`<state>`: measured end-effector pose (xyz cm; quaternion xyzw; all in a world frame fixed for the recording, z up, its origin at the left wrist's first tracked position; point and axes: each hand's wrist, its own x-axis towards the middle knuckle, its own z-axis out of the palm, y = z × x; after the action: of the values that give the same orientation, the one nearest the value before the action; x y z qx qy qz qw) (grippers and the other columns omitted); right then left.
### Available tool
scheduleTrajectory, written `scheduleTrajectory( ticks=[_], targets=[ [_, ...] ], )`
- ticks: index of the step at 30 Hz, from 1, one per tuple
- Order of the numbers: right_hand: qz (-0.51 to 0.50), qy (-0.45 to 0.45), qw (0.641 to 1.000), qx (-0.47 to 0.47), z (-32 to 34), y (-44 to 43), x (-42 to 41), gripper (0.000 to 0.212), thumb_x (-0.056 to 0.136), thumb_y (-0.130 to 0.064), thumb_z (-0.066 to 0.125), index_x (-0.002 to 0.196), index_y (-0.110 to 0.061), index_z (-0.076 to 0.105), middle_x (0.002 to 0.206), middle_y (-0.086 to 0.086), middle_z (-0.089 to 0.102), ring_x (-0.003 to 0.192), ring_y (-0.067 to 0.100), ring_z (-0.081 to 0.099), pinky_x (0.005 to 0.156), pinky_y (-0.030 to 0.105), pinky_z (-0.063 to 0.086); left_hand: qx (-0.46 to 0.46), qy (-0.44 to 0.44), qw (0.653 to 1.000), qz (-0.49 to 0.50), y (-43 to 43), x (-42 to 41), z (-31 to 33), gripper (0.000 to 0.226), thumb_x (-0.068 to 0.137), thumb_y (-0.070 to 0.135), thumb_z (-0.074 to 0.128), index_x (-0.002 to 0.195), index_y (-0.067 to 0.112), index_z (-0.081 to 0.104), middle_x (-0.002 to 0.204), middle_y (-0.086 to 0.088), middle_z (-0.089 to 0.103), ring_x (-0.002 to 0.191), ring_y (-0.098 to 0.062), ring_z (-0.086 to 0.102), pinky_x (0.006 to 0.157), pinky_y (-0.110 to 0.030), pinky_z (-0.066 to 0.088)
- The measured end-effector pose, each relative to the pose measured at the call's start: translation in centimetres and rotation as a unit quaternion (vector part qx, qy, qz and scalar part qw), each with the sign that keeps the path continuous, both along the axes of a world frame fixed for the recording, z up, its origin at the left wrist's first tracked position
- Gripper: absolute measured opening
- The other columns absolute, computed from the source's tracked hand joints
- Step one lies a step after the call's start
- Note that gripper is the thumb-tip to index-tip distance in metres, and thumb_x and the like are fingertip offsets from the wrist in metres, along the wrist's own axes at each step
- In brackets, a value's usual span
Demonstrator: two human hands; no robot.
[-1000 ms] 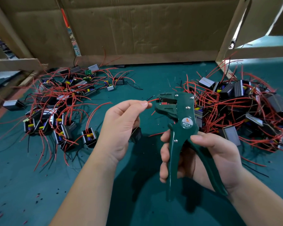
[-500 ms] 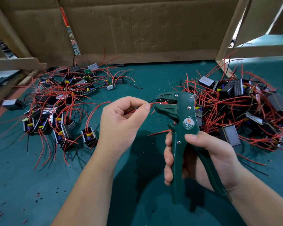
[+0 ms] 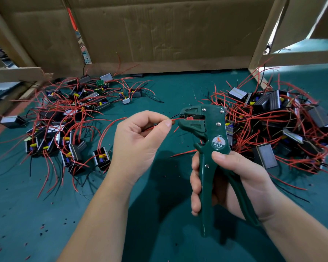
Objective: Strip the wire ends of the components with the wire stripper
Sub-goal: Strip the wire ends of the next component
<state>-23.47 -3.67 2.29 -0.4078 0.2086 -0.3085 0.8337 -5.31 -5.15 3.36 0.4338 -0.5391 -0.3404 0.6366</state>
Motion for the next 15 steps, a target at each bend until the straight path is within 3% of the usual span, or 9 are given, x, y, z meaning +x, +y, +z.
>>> scheduleTrajectory(
  ticks=[12, 15],
  targets=[
    [-0.038, 0.036, 0.999, 0.007, -0.10, 0.23, 0.32, 0.051, 0.065, -0.053, 0.079, 0.083, -0.008, 0.063, 0.067, 0.020, 0.059, 0.052, 0.035, 0.061, 0.056, 0.044, 0.052, 0.004, -0.026, 1.000, 0.011, -0.08, -0.15, -0.22, 0.013, 0.083, 0.009, 0.064, 0.074, 0.018, 0.067, 0.061, 0.015, 0.061, 0.056, 0.004, 0.048, 0.058, -0.008, 0.039],
    [-0.062, 0.049, 0.997, 0.020, 0.00, 0.35, 0.48, 0.053, 0.062, -0.058, 0.078, 0.078, -0.010, 0.064, 0.064, 0.020, 0.057, 0.049, 0.034, 0.059, 0.053, 0.042, 0.051, 0.005, 0.018, 0.999, 0.032, -0.11, -0.43, -0.20, 0.013, 0.089, 0.015, 0.060, 0.082, 0.019, 0.071, 0.059, 0.016, 0.061, 0.050, 0.004, 0.047, 0.052, -0.006, 0.035]
  ],
)
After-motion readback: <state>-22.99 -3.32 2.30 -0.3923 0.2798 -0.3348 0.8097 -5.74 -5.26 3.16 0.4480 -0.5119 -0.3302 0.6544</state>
